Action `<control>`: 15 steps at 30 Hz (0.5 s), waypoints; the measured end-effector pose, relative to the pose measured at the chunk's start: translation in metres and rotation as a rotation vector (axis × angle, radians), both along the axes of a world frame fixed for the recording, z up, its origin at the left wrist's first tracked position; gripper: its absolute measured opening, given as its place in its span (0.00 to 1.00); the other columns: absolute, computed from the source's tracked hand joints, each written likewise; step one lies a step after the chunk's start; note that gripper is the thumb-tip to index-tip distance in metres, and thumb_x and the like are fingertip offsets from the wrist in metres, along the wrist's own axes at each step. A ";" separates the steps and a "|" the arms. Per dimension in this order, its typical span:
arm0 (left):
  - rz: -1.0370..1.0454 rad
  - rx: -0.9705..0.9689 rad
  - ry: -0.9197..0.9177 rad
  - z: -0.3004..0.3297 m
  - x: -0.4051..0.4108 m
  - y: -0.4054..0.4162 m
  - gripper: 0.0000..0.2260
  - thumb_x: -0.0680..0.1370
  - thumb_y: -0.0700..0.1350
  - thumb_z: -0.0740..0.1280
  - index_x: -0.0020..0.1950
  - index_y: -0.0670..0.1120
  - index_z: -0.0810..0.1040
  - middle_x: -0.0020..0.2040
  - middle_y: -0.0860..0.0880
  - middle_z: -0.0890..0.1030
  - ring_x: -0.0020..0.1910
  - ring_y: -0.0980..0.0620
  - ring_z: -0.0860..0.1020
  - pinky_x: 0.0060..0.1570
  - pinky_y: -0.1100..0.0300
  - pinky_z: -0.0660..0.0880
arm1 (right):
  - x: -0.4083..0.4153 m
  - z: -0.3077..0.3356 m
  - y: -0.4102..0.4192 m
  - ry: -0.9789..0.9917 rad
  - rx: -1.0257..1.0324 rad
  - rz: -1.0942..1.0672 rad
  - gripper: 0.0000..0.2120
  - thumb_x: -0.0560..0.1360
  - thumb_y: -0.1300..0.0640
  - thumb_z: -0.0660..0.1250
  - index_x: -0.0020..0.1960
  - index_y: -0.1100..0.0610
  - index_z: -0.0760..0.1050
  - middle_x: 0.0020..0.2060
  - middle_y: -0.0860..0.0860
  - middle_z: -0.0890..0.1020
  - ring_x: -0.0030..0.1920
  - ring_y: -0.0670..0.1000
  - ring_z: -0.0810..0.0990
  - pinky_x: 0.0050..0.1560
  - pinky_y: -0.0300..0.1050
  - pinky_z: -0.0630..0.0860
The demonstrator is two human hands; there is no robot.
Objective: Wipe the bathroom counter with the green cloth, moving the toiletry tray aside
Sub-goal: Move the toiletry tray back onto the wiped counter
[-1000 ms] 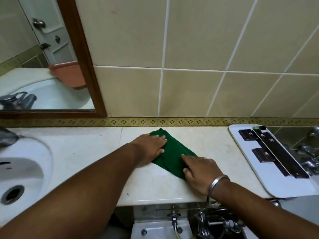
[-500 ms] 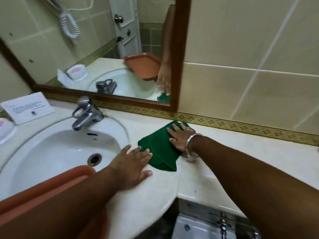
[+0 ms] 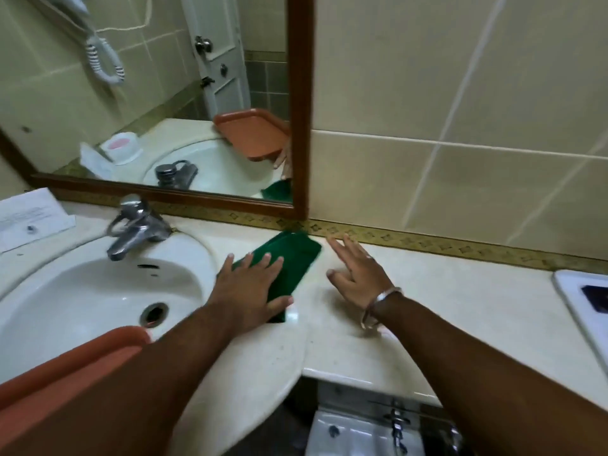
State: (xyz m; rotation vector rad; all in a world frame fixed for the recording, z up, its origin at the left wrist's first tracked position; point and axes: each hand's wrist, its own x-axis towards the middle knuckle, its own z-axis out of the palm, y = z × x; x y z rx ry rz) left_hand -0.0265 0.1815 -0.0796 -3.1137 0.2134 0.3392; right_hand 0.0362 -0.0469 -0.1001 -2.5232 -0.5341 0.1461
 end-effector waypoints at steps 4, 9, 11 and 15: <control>-0.086 -0.387 -0.056 -0.022 0.018 -0.150 0.36 0.75 0.68 0.57 0.79 0.54 0.55 0.80 0.49 0.57 0.78 0.45 0.56 0.75 0.47 0.55 | -0.067 0.006 -0.133 0.210 0.551 -0.476 0.22 0.78 0.54 0.65 0.71 0.47 0.68 0.64 0.48 0.75 0.62 0.46 0.75 0.60 0.40 0.69; -0.247 -0.539 -0.012 -0.028 0.043 -0.349 0.32 0.75 0.67 0.60 0.75 0.51 0.65 0.73 0.48 0.72 0.70 0.44 0.70 0.65 0.47 0.69 | -0.132 0.000 -0.286 0.362 0.773 -1.131 0.13 0.79 0.51 0.60 0.47 0.60 0.78 0.37 0.57 0.86 0.30 0.54 0.81 0.27 0.40 0.70; -0.244 -0.547 0.019 -0.028 0.060 -0.401 0.30 0.76 0.66 0.60 0.71 0.49 0.69 0.69 0.46 0.75 0.66 0.42 0.73 0.61 0.48 0.71 | -0.150 -0.004 -0.319 0.508 0.804 -1.267 0.21 0.80 0.49 0.59 0.38 0.64 0.77 0.27 0.59 0.83 0.23 0.56 0.78 0.26 0.41 0.71; -0.255 -0.485 0.046 -0.035 0.098 -0.487 0.26 0.79 0.63 0.57 0.64 0.44 0.76 0.66 0.40 0.77 0.64 0.40 0.74 0.56 0.52 0.70 | -0.184 -0.024 -0.370 0.708 0.772 -1.354 0.27 0.79 0.44 0.57 0.34 0.66 0.73 0.20 0.57 0.79 0.16 0.54 0.74 0.20 0.38 0.68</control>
